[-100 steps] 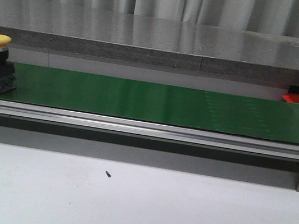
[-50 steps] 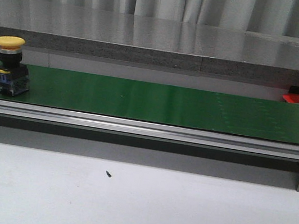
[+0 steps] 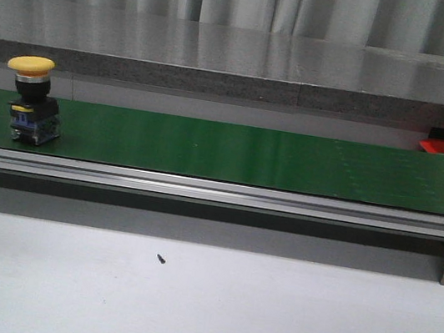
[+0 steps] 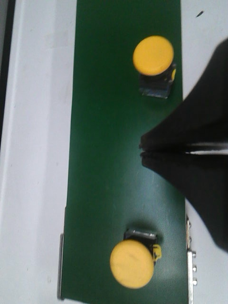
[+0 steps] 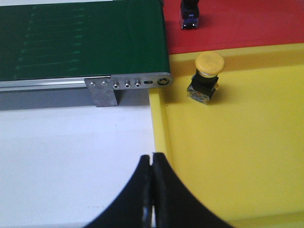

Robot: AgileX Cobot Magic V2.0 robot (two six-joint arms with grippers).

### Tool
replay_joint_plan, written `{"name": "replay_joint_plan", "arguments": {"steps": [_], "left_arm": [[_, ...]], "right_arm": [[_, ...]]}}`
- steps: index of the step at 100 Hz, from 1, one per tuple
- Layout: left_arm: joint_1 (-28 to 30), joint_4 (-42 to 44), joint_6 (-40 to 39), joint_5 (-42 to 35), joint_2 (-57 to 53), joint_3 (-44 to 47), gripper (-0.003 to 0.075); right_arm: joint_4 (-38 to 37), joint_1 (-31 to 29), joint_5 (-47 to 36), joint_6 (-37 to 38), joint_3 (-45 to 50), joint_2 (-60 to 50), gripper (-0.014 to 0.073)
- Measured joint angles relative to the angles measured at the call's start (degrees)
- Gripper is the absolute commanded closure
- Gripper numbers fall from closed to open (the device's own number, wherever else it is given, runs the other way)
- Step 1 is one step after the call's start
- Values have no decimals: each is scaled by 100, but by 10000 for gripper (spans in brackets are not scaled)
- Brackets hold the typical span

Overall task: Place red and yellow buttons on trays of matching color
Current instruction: 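Open the left gripper on the belt and lift it away, then lower the open right gripper over the first yellow button on the belt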

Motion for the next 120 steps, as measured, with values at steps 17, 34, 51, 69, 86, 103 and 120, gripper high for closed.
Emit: {"name": "replay_joint_plan", "arguments": {"steps": [17,34,51,69,86,103,120], "left_arm": [[-411,0,5,-1,-462,482,740],[-527,10,13,11,-1083,1009,740],[-537,22,13,61,-1903,1487,740],[-537,22,13,102,-2899,2086,740],[-537,22,13,166,-3844,2518,740],[-537,22,18,201,-4546,2928,740],[-537,30,18,256,-5082,3231,740]], "right_arm": [[0,0,0,0,0,0,652],[-281,0,-111,0,0,0,652],[-322,0,-111,0,0,0,652],[-322,0,-124,0,0,0,652],[-322,0,-172,0,0,0,652],[-284,0,-172,0,0,0,652],[-261,22,-104,-84,-76,195,652]]}}
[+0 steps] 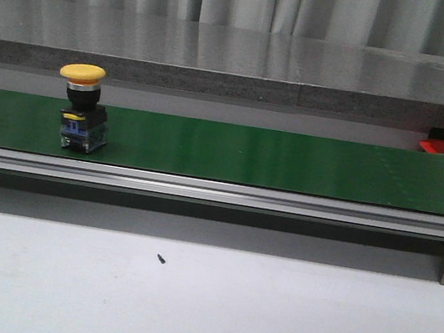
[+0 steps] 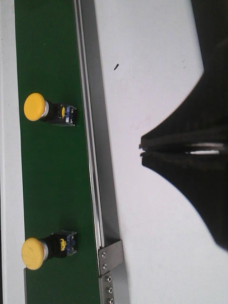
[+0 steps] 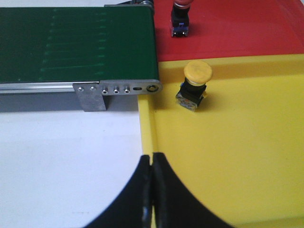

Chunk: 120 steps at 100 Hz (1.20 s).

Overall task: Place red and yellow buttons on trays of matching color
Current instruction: 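Lower the open right gripper over the first yellow button on the belt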

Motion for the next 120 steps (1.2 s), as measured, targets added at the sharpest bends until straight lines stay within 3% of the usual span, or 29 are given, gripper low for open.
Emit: {"name": "replay_joint_plan", "arguments": {"steps": [38,47,71,81,120], "left_arm": [[0,0,0,35,-255,41,740],[0,0,0,35,-255,41,740],[0,0,0,35,-255,41,740],[0,0,0,35,-255,41,740],[0,0,0,35,-255,41,740]], "right_arm": [[145,869,67,-109,-1211,1352,622],[284,1020,67,-109,-1584,1807,529],[488,1555,260,-109,-2650,3103,133],[500,1856,365,-121,-3009,3663,41],[508,3033,1203,-207,-4806,5964,34]]}}
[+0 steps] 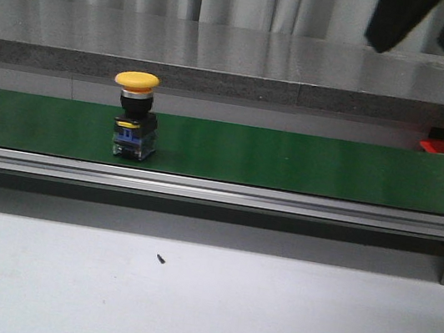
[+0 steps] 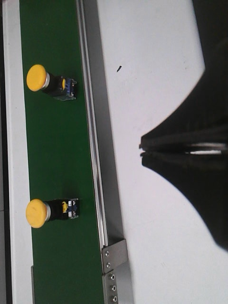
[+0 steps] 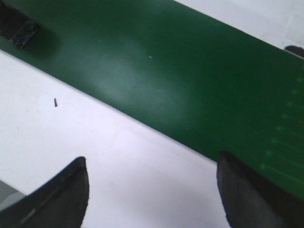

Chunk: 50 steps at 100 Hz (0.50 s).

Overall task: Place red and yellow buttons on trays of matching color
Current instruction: 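Lower the open right gripper over the first yellow button on the belt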

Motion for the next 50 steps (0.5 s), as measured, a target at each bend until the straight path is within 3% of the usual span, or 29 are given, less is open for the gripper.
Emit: {"name": "replay_joint_plan", "arguments": {"steps": [50], "left_arm": [[0,0,0,0,0,0,740]], "right_arm": [[80,1103,488,-752,-1910,2208,34]]}}
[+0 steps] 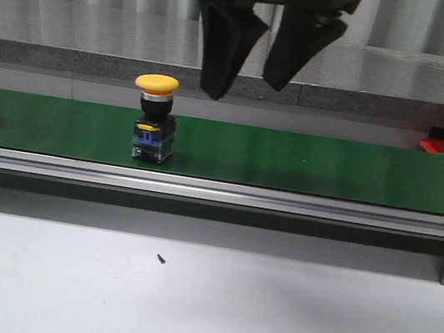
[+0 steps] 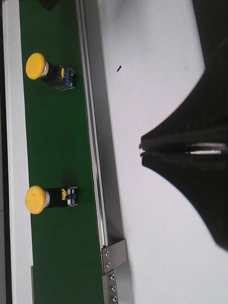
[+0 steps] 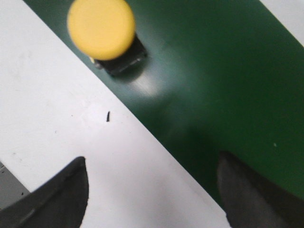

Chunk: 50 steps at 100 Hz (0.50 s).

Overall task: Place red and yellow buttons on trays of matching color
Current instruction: 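Lower the open right gripper over the first yellow button on the belt, then close the right gripper on the yellow button's cap and lift it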

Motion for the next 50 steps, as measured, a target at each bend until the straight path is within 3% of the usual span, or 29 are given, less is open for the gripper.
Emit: {"name": "replay_joint_plan", "arguments": {"steps": [50], "left_arm": [[0,0,0,0,0,0,740]], "right_arm": [[513,95,-1071,-451,-302,777,34]]}}
